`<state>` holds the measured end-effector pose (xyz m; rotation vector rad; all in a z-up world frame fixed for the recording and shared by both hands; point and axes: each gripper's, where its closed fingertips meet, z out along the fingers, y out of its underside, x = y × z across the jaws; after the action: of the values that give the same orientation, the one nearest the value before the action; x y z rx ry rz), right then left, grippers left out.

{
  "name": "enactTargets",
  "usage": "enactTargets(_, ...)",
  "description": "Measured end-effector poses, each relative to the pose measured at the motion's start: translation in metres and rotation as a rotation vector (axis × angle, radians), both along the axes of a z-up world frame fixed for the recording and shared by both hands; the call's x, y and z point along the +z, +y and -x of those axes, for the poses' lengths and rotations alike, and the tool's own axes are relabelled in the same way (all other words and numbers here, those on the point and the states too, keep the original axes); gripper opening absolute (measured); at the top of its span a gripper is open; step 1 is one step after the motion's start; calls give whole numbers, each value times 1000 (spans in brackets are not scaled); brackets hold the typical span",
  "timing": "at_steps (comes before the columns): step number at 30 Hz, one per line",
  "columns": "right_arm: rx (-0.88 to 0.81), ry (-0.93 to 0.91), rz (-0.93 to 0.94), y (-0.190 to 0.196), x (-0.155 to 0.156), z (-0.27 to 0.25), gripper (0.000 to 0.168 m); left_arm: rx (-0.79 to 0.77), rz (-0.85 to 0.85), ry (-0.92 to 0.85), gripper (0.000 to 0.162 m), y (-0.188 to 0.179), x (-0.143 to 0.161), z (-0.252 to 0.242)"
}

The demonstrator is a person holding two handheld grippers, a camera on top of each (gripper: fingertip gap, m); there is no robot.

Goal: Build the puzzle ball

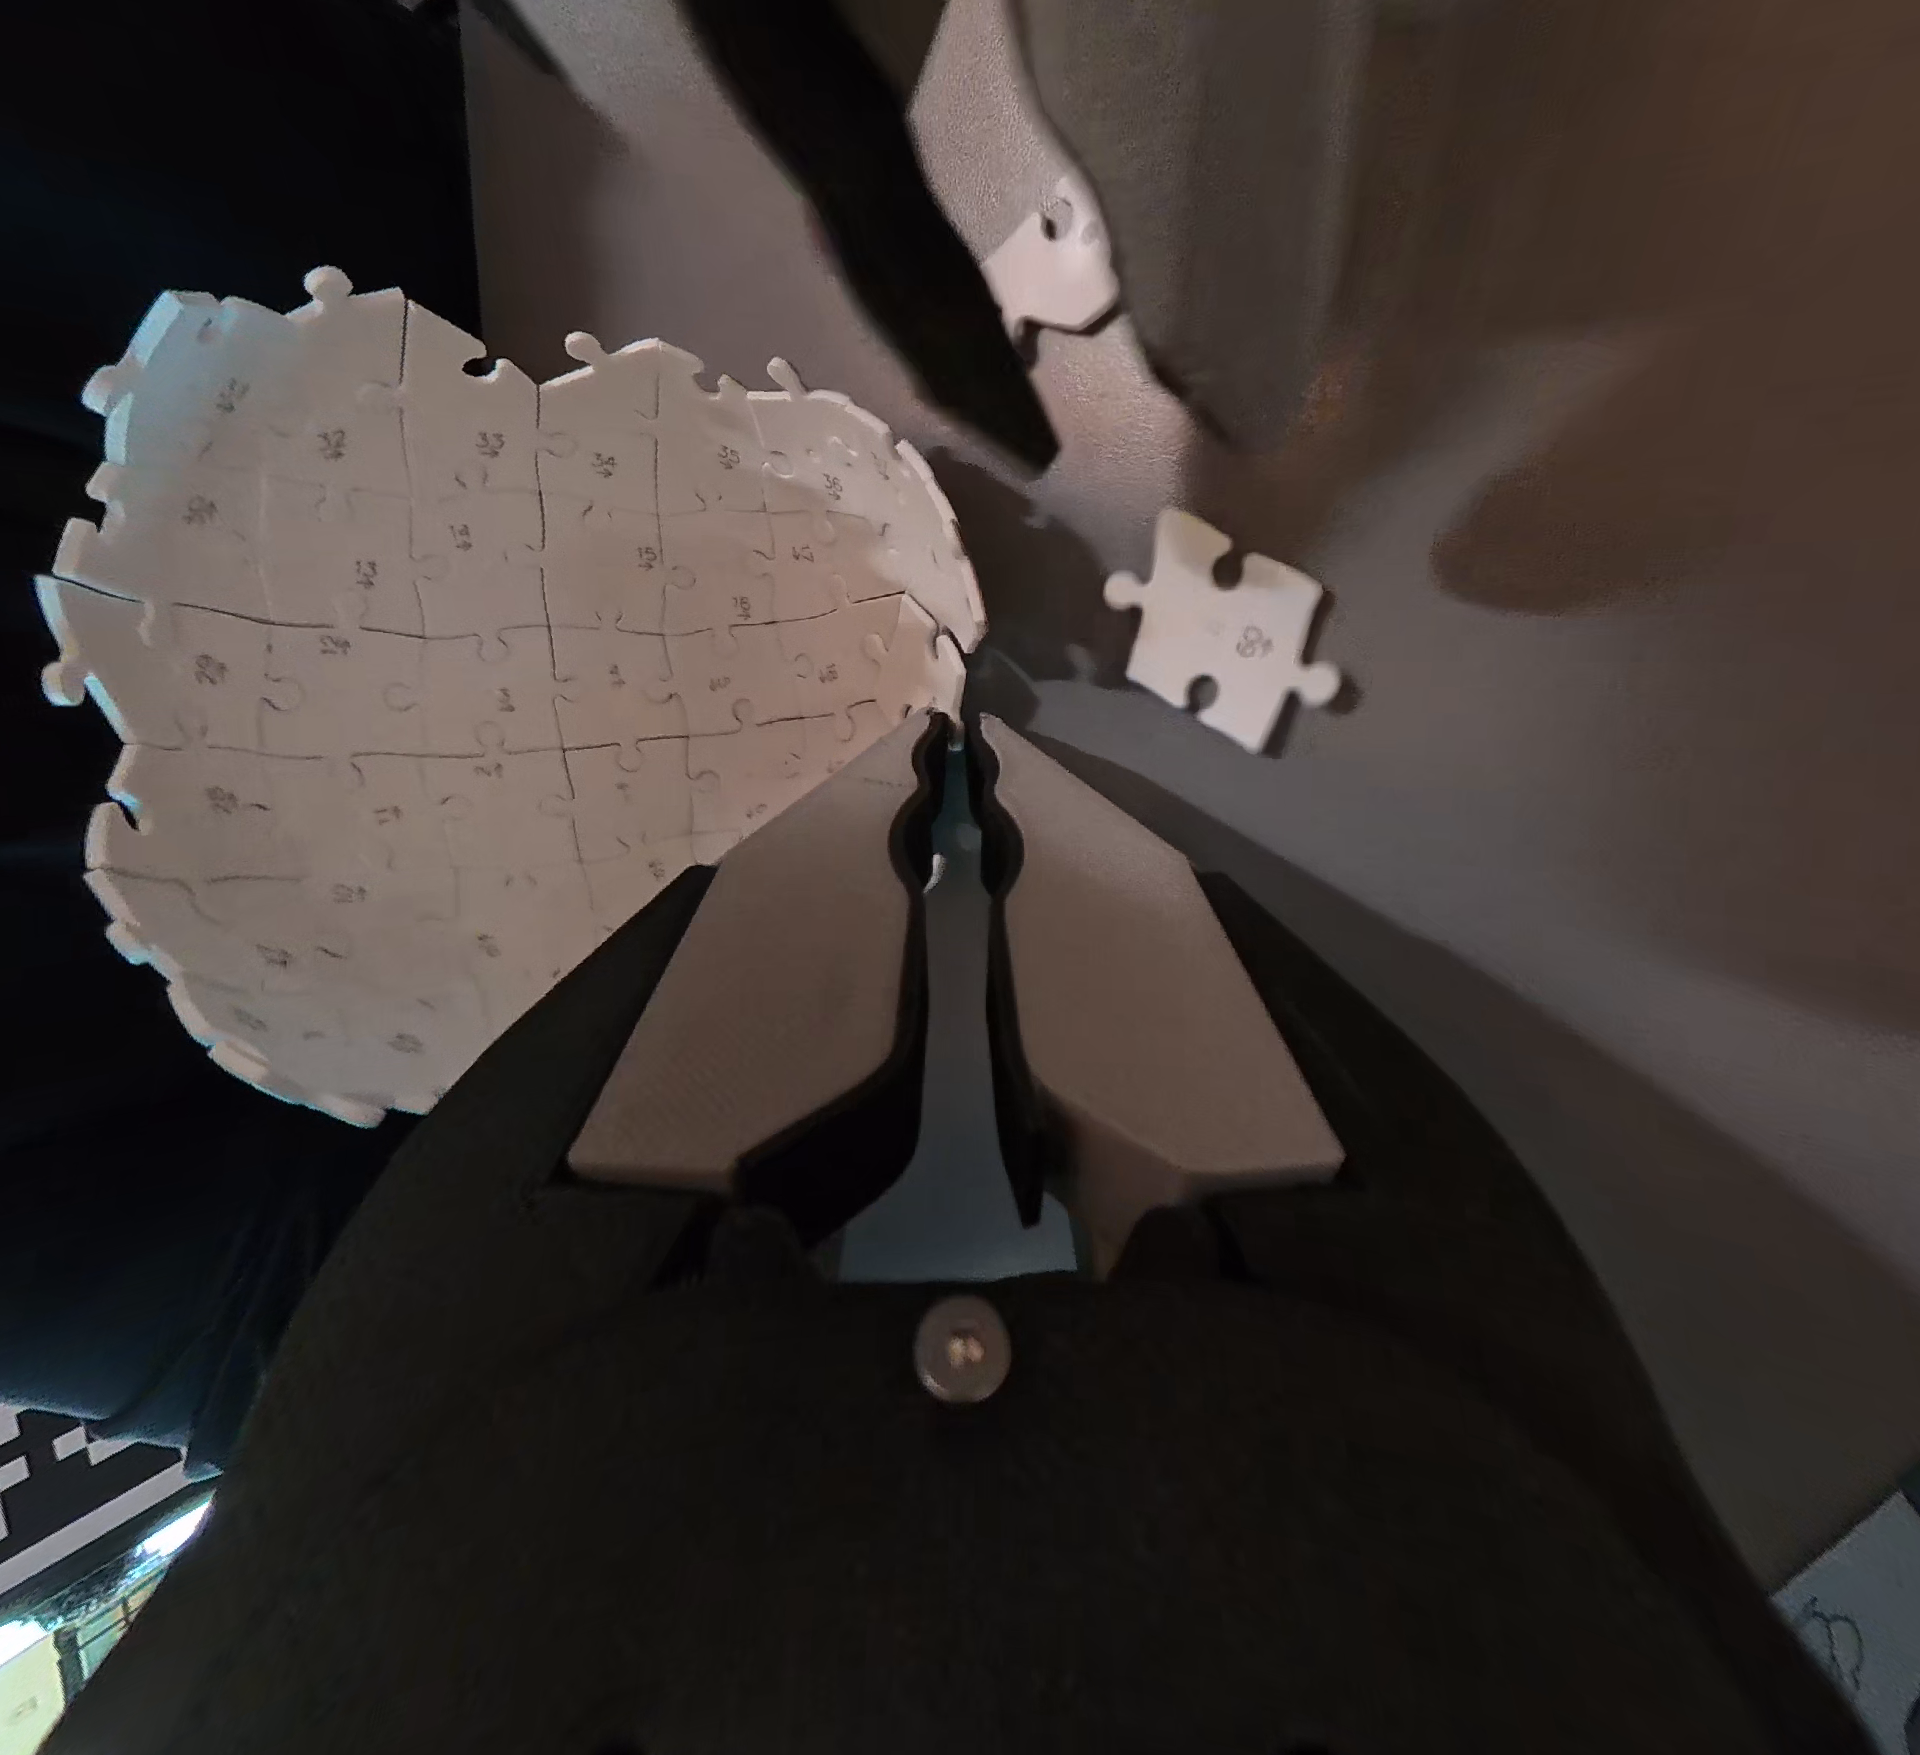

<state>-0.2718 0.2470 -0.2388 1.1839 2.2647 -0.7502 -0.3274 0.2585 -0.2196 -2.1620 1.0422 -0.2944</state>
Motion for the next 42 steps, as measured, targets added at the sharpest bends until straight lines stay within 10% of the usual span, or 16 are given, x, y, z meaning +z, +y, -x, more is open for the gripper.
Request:
enactTargets(1,0,0,-1,0,0,0,0,-6,-22,-2,26,0,5,-3)
enactTargets(14,11,6,-9,-3,3,-2,0,159,351,-434,23,-17,21,-24)
enactTargets(42,29,-3,-11,-4,-1,-2,0,139,490,-389,3,-31,-8,-38)
